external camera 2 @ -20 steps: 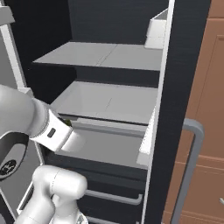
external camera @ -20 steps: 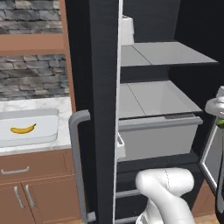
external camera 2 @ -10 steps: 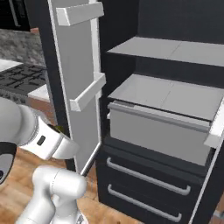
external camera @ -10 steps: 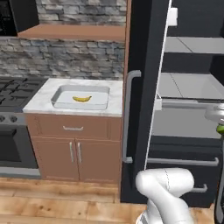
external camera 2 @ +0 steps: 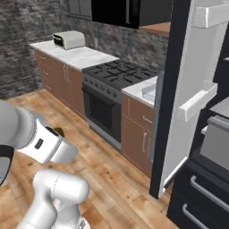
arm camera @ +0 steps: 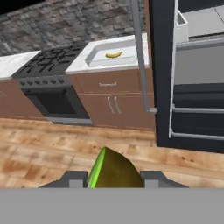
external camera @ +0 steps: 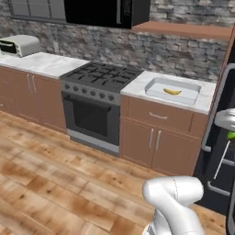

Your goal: Pick the kiwi and banana from the fridge and place them inside the tupperware on the counter.

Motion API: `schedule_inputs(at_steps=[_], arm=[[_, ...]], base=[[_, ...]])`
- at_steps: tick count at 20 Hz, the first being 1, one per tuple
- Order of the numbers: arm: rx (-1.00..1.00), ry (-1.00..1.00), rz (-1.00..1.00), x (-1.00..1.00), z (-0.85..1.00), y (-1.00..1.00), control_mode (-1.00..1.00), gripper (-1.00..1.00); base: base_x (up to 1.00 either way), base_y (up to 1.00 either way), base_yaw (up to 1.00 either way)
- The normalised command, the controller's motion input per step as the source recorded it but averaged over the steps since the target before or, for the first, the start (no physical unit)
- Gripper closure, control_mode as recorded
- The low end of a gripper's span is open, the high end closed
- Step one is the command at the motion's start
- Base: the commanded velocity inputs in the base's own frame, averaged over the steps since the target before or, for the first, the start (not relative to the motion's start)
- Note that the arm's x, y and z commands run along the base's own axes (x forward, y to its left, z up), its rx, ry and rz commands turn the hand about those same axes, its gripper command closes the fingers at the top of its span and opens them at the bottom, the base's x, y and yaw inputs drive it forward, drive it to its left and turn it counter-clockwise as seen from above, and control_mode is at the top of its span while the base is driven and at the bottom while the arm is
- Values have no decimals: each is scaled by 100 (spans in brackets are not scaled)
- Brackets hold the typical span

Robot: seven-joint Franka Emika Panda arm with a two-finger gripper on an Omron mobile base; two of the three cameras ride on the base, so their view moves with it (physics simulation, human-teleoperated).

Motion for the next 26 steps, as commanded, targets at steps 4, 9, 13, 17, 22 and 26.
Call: schedule_inputs(at_steps=[4,9,13,17,22,26], arm=[[0,0,0,0,0,0,100,100],[0,0,0,0,0,0,100,100],[0,0,0,0,0,0,100,100],[0,0,0,0,0,0,100,100],[0,0,0,0,0,0,100,100],[0,0,0,0,0,0,100,100]], base=[[59,50,5],[82,41,-12],[88,40,-10],[97,11,-23],[100,18,-42],[99,37,-50]])
